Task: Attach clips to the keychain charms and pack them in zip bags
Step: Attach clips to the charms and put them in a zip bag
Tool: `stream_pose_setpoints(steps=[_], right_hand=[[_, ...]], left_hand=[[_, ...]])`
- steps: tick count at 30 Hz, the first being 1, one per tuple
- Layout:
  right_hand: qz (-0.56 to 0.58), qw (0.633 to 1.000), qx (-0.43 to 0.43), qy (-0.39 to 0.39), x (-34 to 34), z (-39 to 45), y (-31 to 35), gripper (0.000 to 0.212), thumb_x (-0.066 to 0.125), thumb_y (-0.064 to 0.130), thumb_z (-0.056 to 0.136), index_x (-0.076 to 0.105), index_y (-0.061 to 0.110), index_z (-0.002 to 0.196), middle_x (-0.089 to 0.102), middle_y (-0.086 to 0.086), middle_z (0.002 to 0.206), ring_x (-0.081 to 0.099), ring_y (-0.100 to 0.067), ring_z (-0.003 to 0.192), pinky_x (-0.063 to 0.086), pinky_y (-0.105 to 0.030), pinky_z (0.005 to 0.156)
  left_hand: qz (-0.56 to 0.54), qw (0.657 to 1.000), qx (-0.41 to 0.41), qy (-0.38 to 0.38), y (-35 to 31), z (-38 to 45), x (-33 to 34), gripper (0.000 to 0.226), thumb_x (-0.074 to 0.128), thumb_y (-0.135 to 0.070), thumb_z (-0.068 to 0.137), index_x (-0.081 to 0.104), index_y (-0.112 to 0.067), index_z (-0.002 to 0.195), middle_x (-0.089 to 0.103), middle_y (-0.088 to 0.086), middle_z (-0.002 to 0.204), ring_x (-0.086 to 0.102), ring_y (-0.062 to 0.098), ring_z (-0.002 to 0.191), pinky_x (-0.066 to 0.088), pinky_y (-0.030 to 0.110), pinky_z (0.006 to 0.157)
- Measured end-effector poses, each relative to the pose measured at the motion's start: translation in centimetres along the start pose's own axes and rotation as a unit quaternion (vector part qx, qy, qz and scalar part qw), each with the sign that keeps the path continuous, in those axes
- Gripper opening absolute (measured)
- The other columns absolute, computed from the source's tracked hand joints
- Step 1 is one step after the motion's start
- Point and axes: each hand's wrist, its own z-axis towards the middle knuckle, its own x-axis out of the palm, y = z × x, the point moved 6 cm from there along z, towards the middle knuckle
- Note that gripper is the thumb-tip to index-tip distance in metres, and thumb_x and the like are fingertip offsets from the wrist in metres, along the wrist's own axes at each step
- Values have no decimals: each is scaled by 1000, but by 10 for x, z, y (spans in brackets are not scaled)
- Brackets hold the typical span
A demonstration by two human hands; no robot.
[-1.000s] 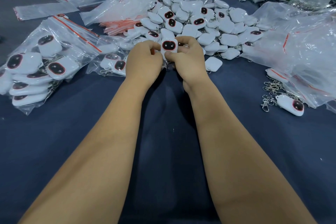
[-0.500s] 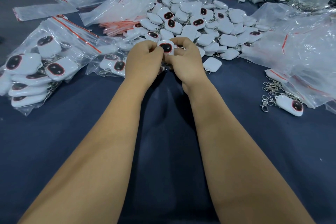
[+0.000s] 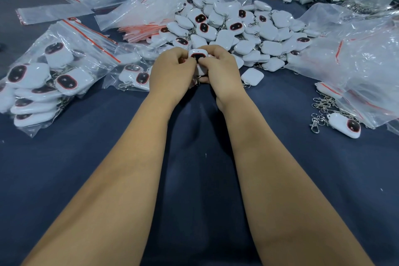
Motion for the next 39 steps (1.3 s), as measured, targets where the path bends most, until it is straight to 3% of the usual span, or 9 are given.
stream_pose_setpoints(steps=[5,9,17,20,23,28,33,39], right_hand=[[-16,1000,-4,0,-1,-2,2,27,45,-4,92,59,19,92,62,-6,94,59,-18,81,53,-33,73],[-23,1000,-6,-6,-3,-2,3,33,42,-8,90,58,20,90,60,1,82,57,-7,64,49,-16,55],[-26,1000,5,-15,-4,-2,2,33,41,-9,87,59,19,88,61,-4,87,57,-14,70,48,-20,56],[-12,1000,10,-22,-3,0,0,32,42,-8,88,59,19,88,64,-11,94,60,-19,77,54,-34,71],[-3,1000,16,-21,0,-1,-1,28,44,-7,89,61,13,101,66,-20,108,61,-24,84,55,-44,83],[1,1000,19,-15,1,0,-2,29,43,-6,89,61,10,105,66,-22,111,60,-23,82,55,-45,83],[-2,1000,20,-12,2,1,-3,30,44,-7,87,62,11,103,65,-17,101,59,-22,77,56,-46,81],[-6,1000,15,-13,3,1,-3,29,44,-7,86,61,13,98,65,-15,96,59,-21,75,54,-40,77]], left_hand=[[5,1000,3,5,-1,-1,0,16,54,-19,87,68,-13,89,57,-8,60,52,-5,45,36,10,44],[9,1000,1,12,0,-1,2,12,55,-23,86,67,-21,89,58,-9,68,50,1,55,43,25,60],[1,1000,11,13,-1,-2,3,8,56,-26,89,64,-26,90,57,-9,70,50,-1,52,43,28,59],[5,1000,11,18,0,-1,3,9,56,-28,89,63,-26,92,61,-8,76,53,4,59,45,30,63],[9,1000,12,22,1,-1,4,8,55,-27,89,62,-25,93,64,-6,76,55,8,62,46,30,64],[0,1000,13,24,2,0,3,6,55,-25,87,57,-27,81,63,-5,71,54,9,58,46,30,60],[-9,1000,22,21,1,1,3,8,56,-23,86,56,-25,78,57,-7,64,48,0,44,39,16,45],[0,999,26,18,1,1,2,5,56,-23,86,57,-22,81,56,-8,64,47,0,46,38,15,45]])
